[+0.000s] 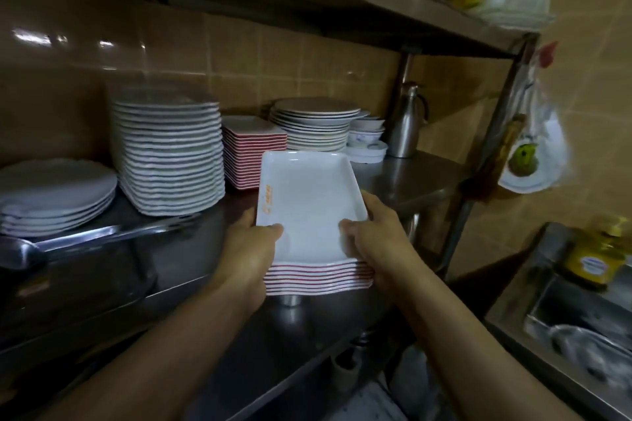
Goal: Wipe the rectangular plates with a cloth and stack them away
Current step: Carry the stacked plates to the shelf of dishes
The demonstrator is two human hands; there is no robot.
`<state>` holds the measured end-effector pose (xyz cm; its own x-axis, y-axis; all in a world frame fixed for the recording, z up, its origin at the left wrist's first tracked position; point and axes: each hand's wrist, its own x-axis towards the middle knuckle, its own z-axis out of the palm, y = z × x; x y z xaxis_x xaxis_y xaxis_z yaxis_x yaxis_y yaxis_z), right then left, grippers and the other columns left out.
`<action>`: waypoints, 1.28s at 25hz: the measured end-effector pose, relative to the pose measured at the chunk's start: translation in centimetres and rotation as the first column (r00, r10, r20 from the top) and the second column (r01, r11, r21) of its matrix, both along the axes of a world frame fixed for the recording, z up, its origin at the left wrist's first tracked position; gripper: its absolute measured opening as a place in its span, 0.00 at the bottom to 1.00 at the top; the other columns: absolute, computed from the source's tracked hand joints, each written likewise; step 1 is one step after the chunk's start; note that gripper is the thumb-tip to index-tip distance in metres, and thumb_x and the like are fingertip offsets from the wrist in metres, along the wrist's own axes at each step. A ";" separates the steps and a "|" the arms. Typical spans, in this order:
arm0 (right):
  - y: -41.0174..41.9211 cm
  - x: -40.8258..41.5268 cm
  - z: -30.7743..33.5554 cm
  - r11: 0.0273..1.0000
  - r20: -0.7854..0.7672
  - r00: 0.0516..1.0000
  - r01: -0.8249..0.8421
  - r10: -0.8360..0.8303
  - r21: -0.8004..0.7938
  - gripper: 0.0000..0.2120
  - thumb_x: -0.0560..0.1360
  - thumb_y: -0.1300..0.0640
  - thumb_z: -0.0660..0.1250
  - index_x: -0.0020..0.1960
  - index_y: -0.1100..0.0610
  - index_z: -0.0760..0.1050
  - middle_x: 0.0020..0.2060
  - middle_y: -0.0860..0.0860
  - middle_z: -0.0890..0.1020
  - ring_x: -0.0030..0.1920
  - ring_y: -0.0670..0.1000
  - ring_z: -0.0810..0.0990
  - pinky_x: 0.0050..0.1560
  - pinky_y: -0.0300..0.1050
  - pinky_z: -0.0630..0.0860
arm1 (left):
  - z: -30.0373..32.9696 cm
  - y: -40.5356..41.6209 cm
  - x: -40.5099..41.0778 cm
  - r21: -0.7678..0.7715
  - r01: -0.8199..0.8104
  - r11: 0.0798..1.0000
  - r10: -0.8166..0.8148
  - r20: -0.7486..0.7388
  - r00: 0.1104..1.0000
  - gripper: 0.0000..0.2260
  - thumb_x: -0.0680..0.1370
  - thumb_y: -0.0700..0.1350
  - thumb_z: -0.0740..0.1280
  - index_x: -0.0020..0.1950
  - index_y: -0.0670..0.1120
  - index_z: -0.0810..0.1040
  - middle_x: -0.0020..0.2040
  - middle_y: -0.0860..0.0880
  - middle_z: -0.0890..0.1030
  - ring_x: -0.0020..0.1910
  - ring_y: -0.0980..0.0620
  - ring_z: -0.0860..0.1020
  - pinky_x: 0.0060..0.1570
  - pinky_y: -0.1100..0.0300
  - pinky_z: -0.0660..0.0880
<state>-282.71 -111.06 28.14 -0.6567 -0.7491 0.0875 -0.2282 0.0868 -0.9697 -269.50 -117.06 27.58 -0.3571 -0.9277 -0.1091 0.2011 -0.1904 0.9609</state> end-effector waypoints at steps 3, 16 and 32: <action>-3.0 -2.4 0.4 0.997 0.013 0.997 -0.077 0.077 0.004 0.23 0.74 0.67 0.62 0.66 0.52 0.71 0.57 0.52 0.79 0.55 0.55 0.77 0.60 0.53 0.75 | 0.6 -2.1 -2.1 -0.025 -0.084 0.996 0.085 0.014 0.996 0.17 0.78 0.31 0.59 0.64 0.43 0.73 0.56 0.44 0.79 0.51 0.43 0.78 0.51 0.52 0.74; -15.8 -9.0 4.3 0.980 0.049 0.979 -0.200 0.200 -0.010 0.21 0.76 0.65 0.63 0.67 0.51 0.69 0.49 0.48 0.75 0.39 0.43 0.72 0.32 0.33 0.69 | 3.9 -13.7 -8.2 -0.059 -0.211 0.976 0.213 0.022 0.977 0.17 0.79 0.33 0.58 0.67 0.43 0.72 0.62 0.41 0.77 0.57 0.40 0.77 0.59 0.47 0.73; -27.6 -17.0 6.6 0.869 0.066 0.868 -0.488 0.493 -0.078 0.18 0.76 0.70 0.60 0.64 0.60 0.73 0.52 0.57 0.80 0.40 0.52 0.77 0.45 0.43 0.74 | 6.5 -20.9 -16.3 -0.083 -0.517 0.852 0.521 0.047 0.852 0.14 0.77 0.30 0.59 0.62 0.32 0.71 0.39 0.41 0.76 0.35 0.46 0.74 0.38 0.54 0.72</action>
<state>-299.70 -138.66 34.74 -0.2128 -0.9717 0.1021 -0.1470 -0.0714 -0.9865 -285.79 -137.96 34.10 0.1840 -0.9817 -0.0480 0.1899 -0.0124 0.9817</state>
